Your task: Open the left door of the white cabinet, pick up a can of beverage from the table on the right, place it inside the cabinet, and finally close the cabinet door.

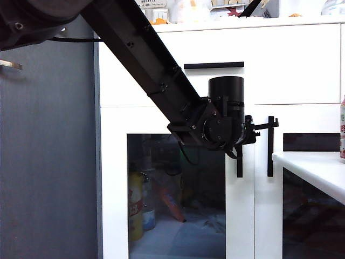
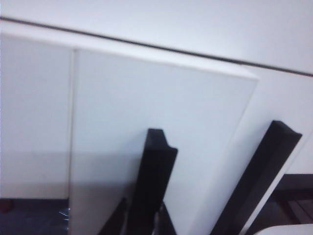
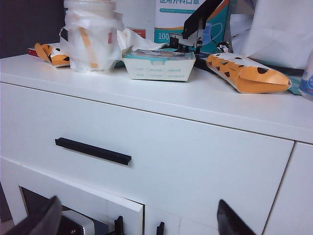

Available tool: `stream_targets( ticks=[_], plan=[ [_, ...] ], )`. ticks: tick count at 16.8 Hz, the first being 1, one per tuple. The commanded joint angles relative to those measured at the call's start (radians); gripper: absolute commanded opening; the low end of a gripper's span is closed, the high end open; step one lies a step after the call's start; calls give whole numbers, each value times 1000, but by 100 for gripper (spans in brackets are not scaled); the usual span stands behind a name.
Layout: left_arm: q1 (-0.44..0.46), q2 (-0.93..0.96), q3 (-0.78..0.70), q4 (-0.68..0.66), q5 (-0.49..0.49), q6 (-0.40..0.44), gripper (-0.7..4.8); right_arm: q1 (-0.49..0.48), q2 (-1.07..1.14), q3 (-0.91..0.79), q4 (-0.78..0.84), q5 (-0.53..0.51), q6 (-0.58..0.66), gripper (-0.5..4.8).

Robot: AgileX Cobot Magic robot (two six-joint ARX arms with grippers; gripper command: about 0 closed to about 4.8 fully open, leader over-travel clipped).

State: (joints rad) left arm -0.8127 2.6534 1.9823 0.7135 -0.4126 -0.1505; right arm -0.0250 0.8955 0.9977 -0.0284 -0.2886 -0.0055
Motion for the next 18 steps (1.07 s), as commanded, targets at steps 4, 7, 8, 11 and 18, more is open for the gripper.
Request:
stream_targets(
  ticks=[4, 7, 8, 11, 18],
  plan=[
    [-52, -201, -303, 80, 35, -44, -5, 0, -10, 5, 3, -1, -3, 408],
    [-60, -327, -538, 81, 35, -44, -5, 0, -10, 5, 2, -1, -2, 408],
    [-60, -364, -604, 81, 35, -44, -5, 0, -10, 5, 2, -2, -2, 408],
    [-60, -535, -895, 80, 35, -44, -5, 0, 10, 3, -57, -2, -2, 408],
    [-60, -747, -1038, 81, 34, -44, -5, 128, 401, 5, -2, -142, 16, -1]
  ],
)
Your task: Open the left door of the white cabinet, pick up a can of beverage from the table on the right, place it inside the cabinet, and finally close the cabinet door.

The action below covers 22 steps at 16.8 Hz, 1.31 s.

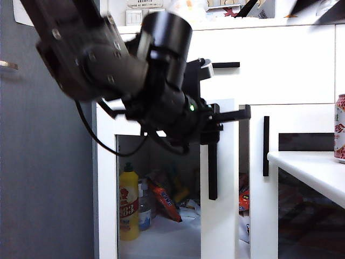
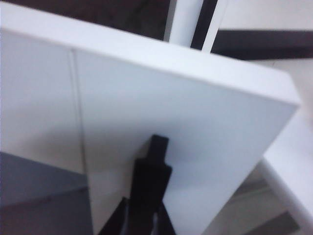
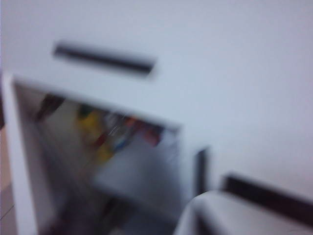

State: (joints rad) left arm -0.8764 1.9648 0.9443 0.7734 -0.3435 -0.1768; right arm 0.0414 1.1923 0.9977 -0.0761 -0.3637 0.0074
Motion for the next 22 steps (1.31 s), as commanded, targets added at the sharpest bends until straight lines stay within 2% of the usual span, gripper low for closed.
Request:
stream_targets(
  ticks=[1, 4, 7, 9, 11, 18, 19, 22],
  plan=[
    [4, -79, 0, 22, -35, -18, -5, 89, 149, 5, 54, -54, 1, -1],
    [4, -114, -1, 21, -35, -18, -5, 124, 259, 5, 56, -77, 20, -1],
    [5, -128, -2, 22, -36, -18, -5, 126, 293, 5, 26, -216, 55, -1],
    [5, -137, -5, 21, -36, -18, -5, 125, 293, 5, 4, -318, 126, -2],
    [5, -138, -5, 21, -36, -18, -5, 126, 293, 5, -26, -377, 132, -1],
    [3, -187, -5, 19, -34, -18, -5, 148, 382, 5, -25, -401, 126, -1],
    [3, -204, -5, -9, -33, 6, -5, 179, 395, 5, -16, -409, 131, -1],
    [3, -255, -5, -118, -34, 9, -5, 195, 395, 5, 6, -507, 133, -1]
  ],
)
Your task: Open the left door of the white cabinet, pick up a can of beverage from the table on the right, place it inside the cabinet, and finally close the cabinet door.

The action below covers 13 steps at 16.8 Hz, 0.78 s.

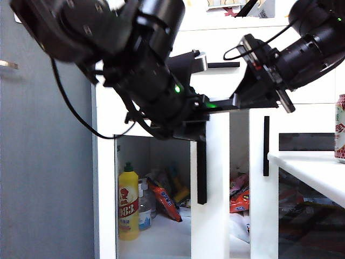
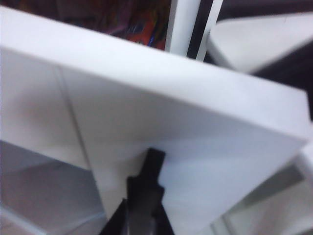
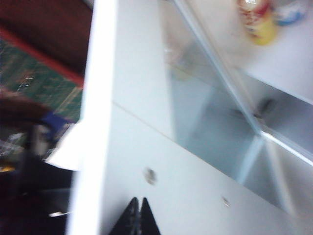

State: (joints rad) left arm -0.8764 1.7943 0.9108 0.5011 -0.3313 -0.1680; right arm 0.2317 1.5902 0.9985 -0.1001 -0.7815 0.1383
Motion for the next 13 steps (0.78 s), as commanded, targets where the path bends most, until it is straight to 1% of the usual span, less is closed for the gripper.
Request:
stream_targets(
  ticks=[1, 3, 4, 5, 7, 9, 10, 11, 13],
  plan=[
    [3, -109, 29, 104, -46, 0, -5, 5, -3, 4, 29, -107, 18, -1],
    [3, -171, 29, -10, -46, 0, -5, 5, -3, 4, 29, -124, 47, -1],
    [3, -234, 29, -122, -46, 0, -5, 16, -3, 4, 30, -130, 47, -1],
    [3, -278, 29, -201, -45, -1, -5, 20, -3, 4, 31, -129, 46, -1],
    [5, -361, 29, -305, -47, 0, -5, 26, 15, 3, 31, -123, 47, -2],
    [5, -454, 29, -328, -47, 0, -5, 51, 64, 3, 29, -160, 58, -2],
    [5, -492, 29, -328, -46, 0, -5, 76, 77, 3, 31, -160, 56, -2],
    [5, -534, 29, -329, -46, 0, -5, 103, 80, 3, 48, -153, 57, -2],
    [5, -602, 29, -326, -49, 0, -5, 154, 89, 5, 116, -159, 105, -2]
  ],
)
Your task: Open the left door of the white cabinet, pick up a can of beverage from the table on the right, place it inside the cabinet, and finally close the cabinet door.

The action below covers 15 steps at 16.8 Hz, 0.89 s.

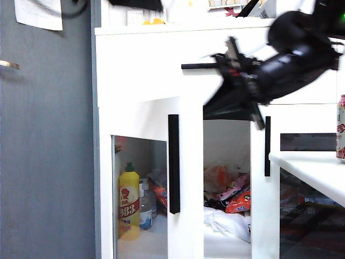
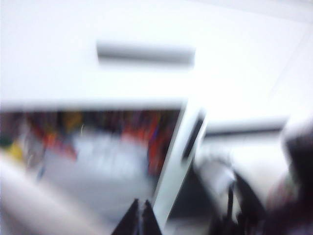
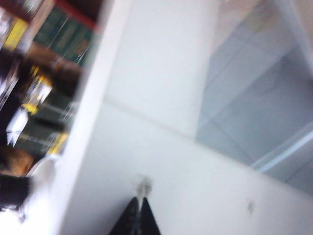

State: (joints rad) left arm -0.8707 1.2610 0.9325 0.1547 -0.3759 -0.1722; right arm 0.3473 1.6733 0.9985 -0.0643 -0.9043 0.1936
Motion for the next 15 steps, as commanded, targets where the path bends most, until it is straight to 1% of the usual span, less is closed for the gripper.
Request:
stream_targets(
  ticks=[1, 2, 3, 5, 10, 12, 14, 15],
  plan=[
    [-2, -82, 7, 28, -3, 4, -5, 59, 10, 5, 100, -37, 53, -2],
    [-2, -88, 7, 29, -2, 4, -5, 70, 13, 5, 114, -37, 76, -2],
    [-1, -87, 7, 21, -4, 4, -5, 96, 18, 3, 119, -59, 104, -2],
    [-2, -87, 7, 14, -1, 4, -5, 109, 18, 3, 105, -109, 117, -2],
    [-2, -87, 7, 14, -1, 4, -5, 117, 17, 4, 100, -108, 116, -2],
    [-2, -87, 7, 46, -2, 6, -4, 117, 17, 4, 99, -106, 116, -2],
    [-2, -142, 8, -80, -1, 7, -5, 132, 17, 4, 99, -78, 116, -2],
    [-2, -196, 8, -213, 17, 6, -5, 146, 17, 4, 105, -60, 116, -2]
  ],
)
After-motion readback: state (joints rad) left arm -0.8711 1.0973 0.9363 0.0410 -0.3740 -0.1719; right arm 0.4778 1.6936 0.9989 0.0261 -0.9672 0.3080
